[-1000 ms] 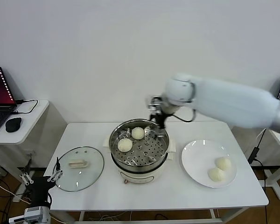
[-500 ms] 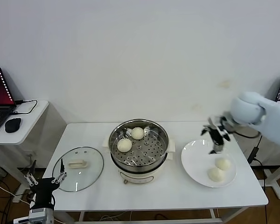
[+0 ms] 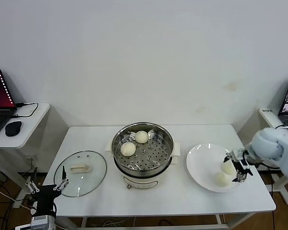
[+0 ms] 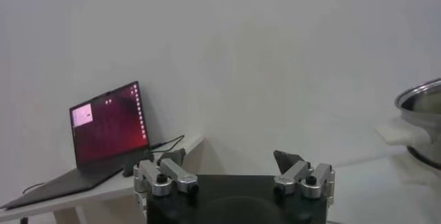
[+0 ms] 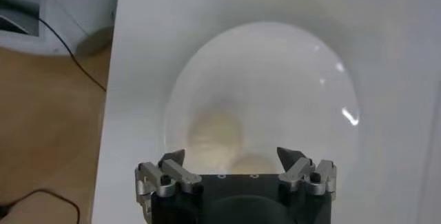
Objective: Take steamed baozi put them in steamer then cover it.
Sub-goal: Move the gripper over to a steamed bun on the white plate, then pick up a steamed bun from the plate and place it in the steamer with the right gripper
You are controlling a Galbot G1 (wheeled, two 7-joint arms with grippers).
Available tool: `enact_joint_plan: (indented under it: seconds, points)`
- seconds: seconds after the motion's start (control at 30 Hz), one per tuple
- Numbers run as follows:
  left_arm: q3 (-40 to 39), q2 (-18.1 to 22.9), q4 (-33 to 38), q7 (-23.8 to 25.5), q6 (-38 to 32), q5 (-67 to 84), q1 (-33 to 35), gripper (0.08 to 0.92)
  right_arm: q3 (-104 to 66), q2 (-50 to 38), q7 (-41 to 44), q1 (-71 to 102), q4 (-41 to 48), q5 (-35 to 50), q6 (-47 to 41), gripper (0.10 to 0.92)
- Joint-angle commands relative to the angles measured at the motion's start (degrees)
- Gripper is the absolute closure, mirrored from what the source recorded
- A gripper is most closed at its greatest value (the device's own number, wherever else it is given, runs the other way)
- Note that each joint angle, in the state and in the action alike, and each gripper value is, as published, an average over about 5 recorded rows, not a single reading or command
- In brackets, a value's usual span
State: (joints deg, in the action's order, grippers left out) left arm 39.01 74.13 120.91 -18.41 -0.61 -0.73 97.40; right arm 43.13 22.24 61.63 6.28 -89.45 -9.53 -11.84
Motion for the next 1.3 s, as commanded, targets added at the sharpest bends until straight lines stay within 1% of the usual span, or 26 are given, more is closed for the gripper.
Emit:
enact_joint_plan:
  seconds: [0.03,0.23,0.37,0.67,0.9,1.1,1.3]
  points:
    - [0.19,0.19,-0.17,-0.05,-0.04,-0.05,0.17,0.177,-6.94,2.68,-1.36,9.89,3.72,-4.84,1.22,0.202]
    - [0.45,0.34,-0.42,-0.13,-0.12,-0.01,0.19,0.177,-6.94,4.51,-2.12,10.21,5.88,-5.63,1.13,0.204]
    - [0.37,0.47,-0.58,-0.18,-0.19,-0.04,0.19,0.177,-7.12,5.79,-2.77,10.19,7.60,-6.07,1.15,0.221]
    - [0.36,0.49,-0.54,-0.23,-0.20,-0.14,0.08,0.177,-7.47,8.00,-3.43,10.63,9.15,-6.00,0.46,0.311]
    - [0.28,0.57,-0.40,-0.27,-0.21,-0.25,0.14,0.177,-7.59,8.90,-3.45,9.93,9.44,-5.63,0.21,0.413]
    - [0.40,0.35,-0.25,-0.29,-0.20,-0.18,-0.03,0.177,-5.39,6.63,-2.80,4.10,7.67,-2.93,0.12,0.458]
    - [0.06,0.18,-0.22,-0.25,-0.16,-0.16,-0.53,0.177,0.15,3.92,-1.45,-8.25,4.81,2.53,-0.54,0.465]
